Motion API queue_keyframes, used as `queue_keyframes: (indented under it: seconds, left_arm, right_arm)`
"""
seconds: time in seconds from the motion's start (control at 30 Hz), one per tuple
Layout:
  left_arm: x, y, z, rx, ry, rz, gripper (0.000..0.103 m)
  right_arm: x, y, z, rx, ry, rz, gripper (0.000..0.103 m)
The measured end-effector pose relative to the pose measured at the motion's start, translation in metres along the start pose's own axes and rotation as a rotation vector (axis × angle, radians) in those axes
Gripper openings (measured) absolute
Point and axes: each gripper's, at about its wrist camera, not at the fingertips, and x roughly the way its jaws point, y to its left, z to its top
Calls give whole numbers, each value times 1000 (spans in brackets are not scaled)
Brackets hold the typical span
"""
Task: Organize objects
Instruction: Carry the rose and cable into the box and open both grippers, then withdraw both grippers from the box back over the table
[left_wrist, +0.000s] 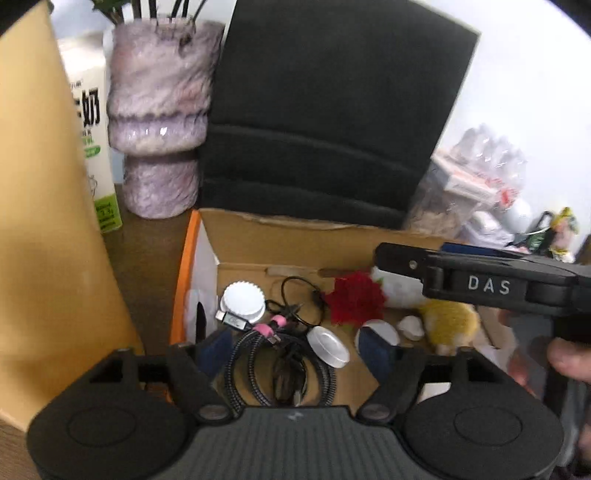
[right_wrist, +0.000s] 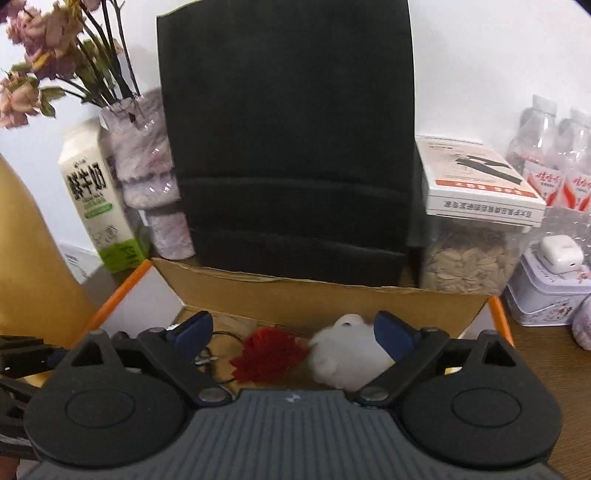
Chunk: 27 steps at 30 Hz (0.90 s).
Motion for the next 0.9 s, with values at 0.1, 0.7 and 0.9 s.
queue_keyframes:
  seconds: [0.1, 0.7, 0.9]
  left_arm:
    - [-30, -10, -3, 55, -42, 17, 80]
    - [-256, -47, -238, 157, -252, 169, 100]
    - [-281, -58, -291, 111, -218, 189, 100]
  right_arm:
    - [-18, 4, 2, -10, -23, -8, 96]
    - [-301, 56, -194, -61, -170, -69, 103]
    - [-346, 101, -284, -157, -49, -55, 103]
